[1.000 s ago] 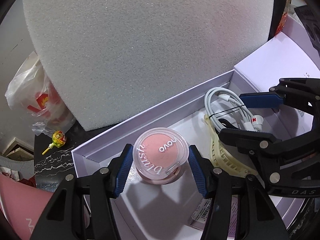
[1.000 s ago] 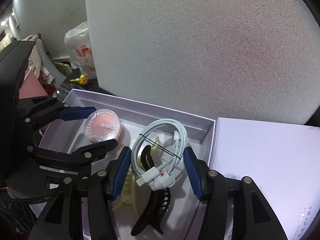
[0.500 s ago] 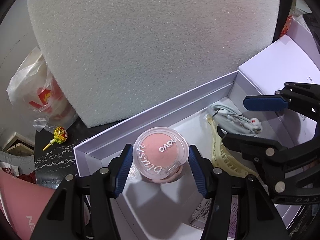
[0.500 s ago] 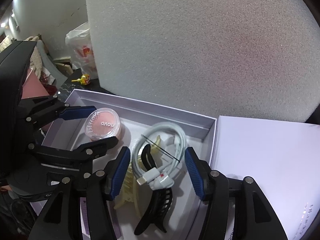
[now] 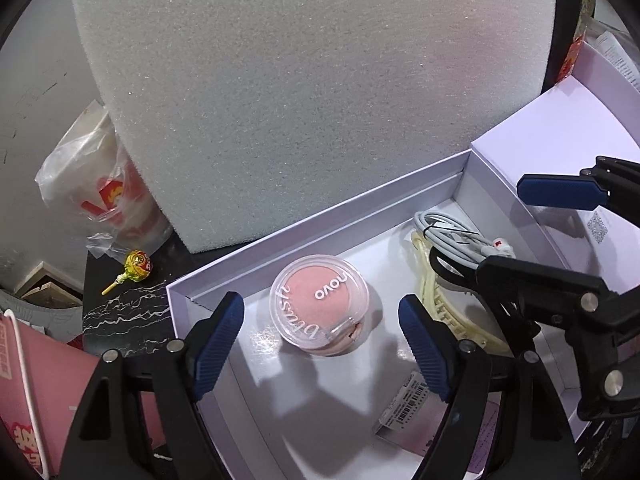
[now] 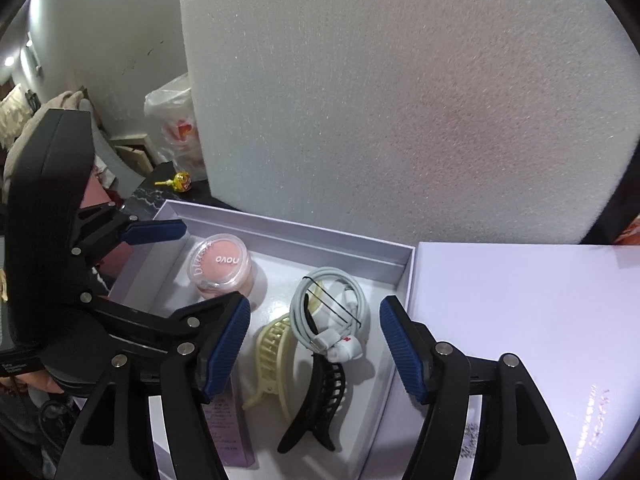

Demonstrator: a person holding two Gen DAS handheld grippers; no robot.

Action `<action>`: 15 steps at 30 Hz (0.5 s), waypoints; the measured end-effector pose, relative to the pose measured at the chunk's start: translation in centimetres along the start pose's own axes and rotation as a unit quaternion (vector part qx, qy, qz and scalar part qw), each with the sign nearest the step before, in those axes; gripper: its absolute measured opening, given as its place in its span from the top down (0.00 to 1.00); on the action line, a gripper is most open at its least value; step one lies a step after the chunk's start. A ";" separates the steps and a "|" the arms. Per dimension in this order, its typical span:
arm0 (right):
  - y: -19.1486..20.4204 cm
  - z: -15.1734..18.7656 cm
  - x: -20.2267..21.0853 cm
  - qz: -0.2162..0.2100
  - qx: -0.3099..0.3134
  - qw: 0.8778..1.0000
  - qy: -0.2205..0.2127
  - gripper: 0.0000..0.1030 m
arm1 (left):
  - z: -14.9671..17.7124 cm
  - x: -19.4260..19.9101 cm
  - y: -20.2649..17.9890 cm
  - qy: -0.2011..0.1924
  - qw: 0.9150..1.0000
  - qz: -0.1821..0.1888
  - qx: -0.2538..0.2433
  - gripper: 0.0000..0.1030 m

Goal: Organize rigid objects
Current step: 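Lower the compact and cable into the box and open both tools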

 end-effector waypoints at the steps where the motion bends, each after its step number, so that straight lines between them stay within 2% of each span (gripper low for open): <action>1: 0.0 0.0 0.3 0.000 0.000 1.000 -0.001 0.34 | 0.1 0.1 0.0 0.000 1.000 0.000 -0.001 0.23; 8: 0.1 0.1 2.2 0.010 -0.001 1.000 -0.013 0.34 | 0.6 2.5 -0.1 -0.014 1.000 0.003 0.006 0.23; 15: 0.0 0.1 5.3 0.021 -0.005 0.999 -0.036 0.34 | 0.9 6.3 0.1 -0.053 0.998 0.016 0.010 0.23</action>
Point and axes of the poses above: each gripper's, at about its wrist camera, not at the fingertips, and x roughly against the way its jaws point, y to its left, z to its underside, the point moved 4 cm from there along -x, roughly the way its jaws point, and after that the axes turned 14 degrees about x, right-handed, at the moved point
